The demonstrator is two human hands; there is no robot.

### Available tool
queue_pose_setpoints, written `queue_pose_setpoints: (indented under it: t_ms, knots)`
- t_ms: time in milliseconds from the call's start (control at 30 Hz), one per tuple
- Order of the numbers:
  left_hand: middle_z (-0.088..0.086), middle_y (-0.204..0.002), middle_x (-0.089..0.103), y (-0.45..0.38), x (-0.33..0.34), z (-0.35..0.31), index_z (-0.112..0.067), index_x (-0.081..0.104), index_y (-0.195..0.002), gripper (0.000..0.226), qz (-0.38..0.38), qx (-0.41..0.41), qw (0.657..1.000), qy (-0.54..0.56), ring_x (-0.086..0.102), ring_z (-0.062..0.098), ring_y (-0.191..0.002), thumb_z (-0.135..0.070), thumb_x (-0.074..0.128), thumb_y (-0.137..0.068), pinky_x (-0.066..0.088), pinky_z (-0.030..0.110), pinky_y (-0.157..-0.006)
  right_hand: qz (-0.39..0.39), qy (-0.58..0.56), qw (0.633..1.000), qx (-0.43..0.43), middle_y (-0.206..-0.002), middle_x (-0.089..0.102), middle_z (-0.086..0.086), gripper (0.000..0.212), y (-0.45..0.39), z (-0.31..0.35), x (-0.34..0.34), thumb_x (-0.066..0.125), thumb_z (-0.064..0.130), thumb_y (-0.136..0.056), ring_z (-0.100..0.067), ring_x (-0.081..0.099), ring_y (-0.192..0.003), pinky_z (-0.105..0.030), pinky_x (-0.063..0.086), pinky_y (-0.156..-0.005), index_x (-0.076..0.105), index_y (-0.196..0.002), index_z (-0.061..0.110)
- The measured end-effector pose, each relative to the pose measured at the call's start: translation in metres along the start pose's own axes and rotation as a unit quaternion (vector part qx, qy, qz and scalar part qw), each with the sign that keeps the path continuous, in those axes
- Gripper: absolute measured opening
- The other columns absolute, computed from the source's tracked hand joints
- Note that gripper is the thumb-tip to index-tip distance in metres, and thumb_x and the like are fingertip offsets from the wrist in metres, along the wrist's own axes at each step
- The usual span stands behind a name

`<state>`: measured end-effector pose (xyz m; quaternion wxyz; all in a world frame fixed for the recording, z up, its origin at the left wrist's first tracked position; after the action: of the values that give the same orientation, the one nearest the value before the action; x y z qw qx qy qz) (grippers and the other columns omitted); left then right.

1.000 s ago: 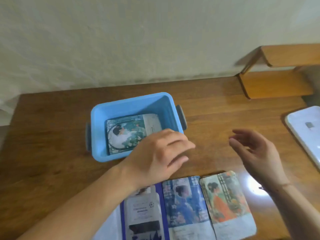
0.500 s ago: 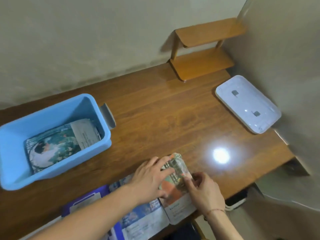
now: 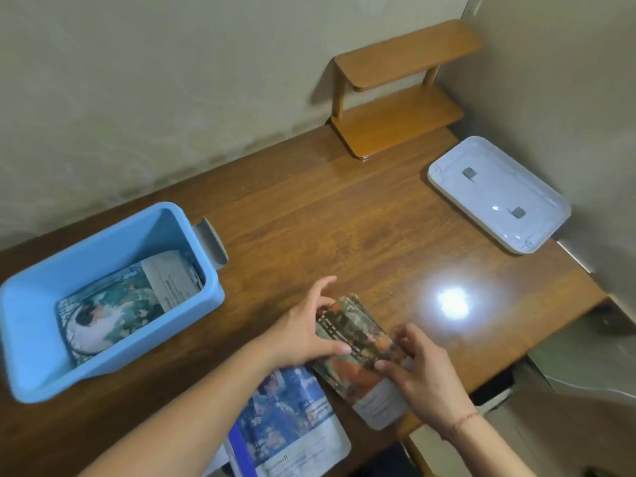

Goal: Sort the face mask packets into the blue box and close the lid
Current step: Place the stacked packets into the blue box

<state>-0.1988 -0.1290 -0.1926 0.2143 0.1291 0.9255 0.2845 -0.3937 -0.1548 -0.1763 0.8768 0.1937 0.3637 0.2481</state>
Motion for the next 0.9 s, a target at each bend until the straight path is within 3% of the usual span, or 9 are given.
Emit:
queue_pose_setpoints:
  t_ms: [100, 200, 300, 433, 533, 600, 667, 733, 900]
  knots:
    - [-0.006, -0.113, 0.071, -0.016, -0.018, -0.004, -0.024, 0.064, -0.114, 0.044, 0.022, 0.034, 0.995, 0.09, 0.066, 0.007, -0.106, -0.029, 0.084, -0.075, 0.052, 0.04, -0.099, 0.024, 0.086, 0.992, -0.094, -0.091, 0.063, 0.014, 0.028, -0.015, 0.026, -0.018, 0.071, 0.032, -0.083, -0.004, 0.061, -0.082, -0.033, 0.058, -0.069, 0.045, -0.094, 0.035]
    - [0.003, -0.086, 0.076, -0.02, -0.03, -0.014, -0.019, 0.071, -0.092, 0.023, -0.031, 0.057, 0.989, 0.136, 0.071, 0.014, -0.08, -0.021, 0.085, -0.074, 0.056, 0.037, -0.079, 0.165, 0.077, 0.975, -0.127, -0.106, 0.065, 0.014, 0.038, -0.033, 0.038, -0.013, 0.068, 0.041, -0.085, -0.003, 0.064, -0.094, -0.031, 0.057, -0.081, 0.046, -0.115, 0.036]
    - [0.006, -0.088, 0.076, -0.018, -0.054, -0.025, -0.022, 0.071, -0.09, 0.026, -0.092, 0.075, 0.973, 0.196, 0.071, 0.019, -0.08, -0.021, 0.087, -0.07, 0.055, 0.034, -0.071, 0.231, -0.098, 0.961, -0.119, -0.107, 0.072, 0.001, 0.029, -0.047, 0.045, -0.005, 0.07, 0.024, -0.088, -0.01, 0.069, -0.097, -0.033, 0.056, -0.086, 0.057, -0.114, 0.022]
    - [0.011, -0.105, 0.073, -0.01, -0.064, -0.019, -0.015, 0.063, -0.116, 0.054, -0.145, 0.056, 0.886, 0.436, 0.071, 0.021, -0.093, -0.028, 0.081, -0.067, 0.056, 0.03, -0.075, 0.165, -0.322, 0.926, -0.109, -0.105, 0.074, -0.008, 0.034, -0.073, 0.049, -0.003, 0.069, 0.016, -0.079, -0.025, 0.07, -0.098, -0.036, 0.054, -0.084, 0.061, -0.111, 0.011]
    - [0.002, -0.091, 0.077, -0.012, -0.05, -0.026, -0.02, 0.076, -0.091, 0.044, -0.235, 0.078, 0.915, 0.317, 0.072, 0.013, -0.086, -0.05, 0.082, -0.06, 0.055, 0.031, -0.078, 0.077, -0.352, 0.914, -0.188, -0.105, 0.074, -0.007, 0.031, -0.091, 0.07, -0.002, 0.067, 0.014, -0.08, -0.025, 0.069, -0.098, -0.037, 0.054, -0.086, 0.065, -0.111, 0.013]
    - [-0.015, -0.089, 0.076, -0.009, -0.061, -0.037, -0.031, 0.077, -0.08, 0.02, -0.362, 0.148, 0.89, 0.233, 0.071, 0.0, -0.088, -0.048, 0.082, -0.069, 0.051, 0.016, -0.078, 0.023, -0.359, 0.896, -0.26, -0.109, 0.073, -0.005, 0.029, -0.099, 0.088, -0.006, 0.07, 0.018, -0.081, -0.023, 0.068, -0.103, -0.034, 0.055, -0.088, 0.069, -0.11, 0.017]
    - [-0.019, -0.098, 0.074, -0.012, -0.072, -0.041, -0.025, 0.074, -0.095, 0.027, -0.423, 0.221, 0.859, 0.186, 0.069, -0.003, -0.096, -0.043, 0.08, -0.077, 0.048, 0.011, -0.081, -0.011, -0.352, 0.881, -0.315, -0.11, 0.072, 0.001, 0.028, -0.11, 0.098, -0.01, 0.07, 0.029, -0.082, -0.021, 0.067, -0.105, -0.031, 0.054, -0.089, 0.07, -0.109, 0.026]
    - [-0.014, -0.104, 0.071, -0.025, -0.074, -0.032, -0.01, 0.07, -0.102, 0.045, -0.446, 0.237, 0.853, 0.131, 0.067, 0.003, -0.101, -0.05, 0.072, -0.081, 0.05, 0.018, -0.086, -0.009, -0.334, 0.882, -0.332, -0.11, 0.069, 0.005, 0.026, -0.126, 0.096, -0.006, 0.067, 0.029, -0.082, -0.019, 0.065, -0.105, -0.029, 0.052, -0.089, 0.067, -0.109, 0.032]
    - [-0.034, -0.102, 0.067, -0.053, -0.054, 0.017, -0.025, 0.072, -0.101, 0.052, -0.421, 0.126, 0.888, 0.135, 0.064, -0.004, -0.106, -0.071, 0.058, -0.081, 0.052, 0.024, -0.09, 0.041, -0.284, 0.908, -0.307, -0.106, 0.071, 0.013, 0.04, -0.15, 0.071, 0.019, 0.062, 0.013, -0.085, -0.007, 0.065, -0.101, -0.023, 0.05, -0.087, 0.063, -0.107, 0.047]
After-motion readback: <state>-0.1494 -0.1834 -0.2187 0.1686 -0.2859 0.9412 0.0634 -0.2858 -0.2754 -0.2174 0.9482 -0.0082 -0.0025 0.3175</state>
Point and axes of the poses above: each hand's wrist, its own y-axis away from the middle knuckle, its own x-axis out of the palm, z = x × y, the point moved 6 cm from there along -y, towards the middle knuckle
